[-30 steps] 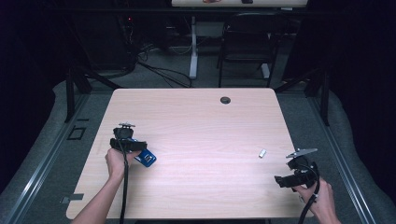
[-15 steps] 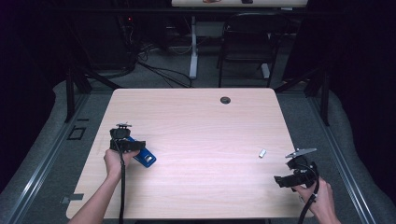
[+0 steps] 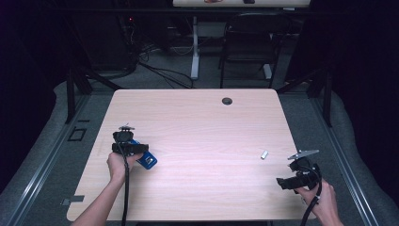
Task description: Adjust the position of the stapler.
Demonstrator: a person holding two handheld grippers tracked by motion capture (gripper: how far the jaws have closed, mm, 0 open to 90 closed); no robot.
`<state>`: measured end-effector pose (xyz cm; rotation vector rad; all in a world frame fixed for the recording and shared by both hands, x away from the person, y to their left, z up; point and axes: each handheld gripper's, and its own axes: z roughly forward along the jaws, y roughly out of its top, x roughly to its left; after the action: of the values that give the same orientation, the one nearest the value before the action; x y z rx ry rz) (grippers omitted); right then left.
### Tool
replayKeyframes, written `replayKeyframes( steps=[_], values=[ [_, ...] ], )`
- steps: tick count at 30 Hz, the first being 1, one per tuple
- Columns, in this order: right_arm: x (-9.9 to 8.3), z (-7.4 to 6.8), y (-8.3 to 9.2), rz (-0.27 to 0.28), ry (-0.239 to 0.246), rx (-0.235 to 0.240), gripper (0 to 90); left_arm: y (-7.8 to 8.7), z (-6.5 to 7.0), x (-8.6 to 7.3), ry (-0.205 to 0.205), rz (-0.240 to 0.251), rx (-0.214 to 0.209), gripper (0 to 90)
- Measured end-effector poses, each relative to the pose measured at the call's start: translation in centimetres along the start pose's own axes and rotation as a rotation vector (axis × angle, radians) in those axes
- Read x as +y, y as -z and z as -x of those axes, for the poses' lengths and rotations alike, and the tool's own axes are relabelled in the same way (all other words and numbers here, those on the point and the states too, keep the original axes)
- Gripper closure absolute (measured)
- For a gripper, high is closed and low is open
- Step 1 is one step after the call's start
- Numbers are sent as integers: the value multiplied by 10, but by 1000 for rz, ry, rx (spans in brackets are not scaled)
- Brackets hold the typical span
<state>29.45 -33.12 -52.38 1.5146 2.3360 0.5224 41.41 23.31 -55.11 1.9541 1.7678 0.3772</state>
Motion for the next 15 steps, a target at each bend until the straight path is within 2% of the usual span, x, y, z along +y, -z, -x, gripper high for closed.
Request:
replayKeyframes(
  steps=[2,5,11,15],
  values=[
    [1,0,0,-1,7,3,67,1,-1,0,-7,-2,-19,176],
    [1,-1,-1,-2,3,6,67,2,1,0,-39,-1,-27,229],
    [1,-1,0,-3,3,5,73,3,12,-1,-140,-14,-28,347],
    [1,-1,-1,-6,6,1,75,4,19,-1,-189,-18,-43,419]
  ],
)
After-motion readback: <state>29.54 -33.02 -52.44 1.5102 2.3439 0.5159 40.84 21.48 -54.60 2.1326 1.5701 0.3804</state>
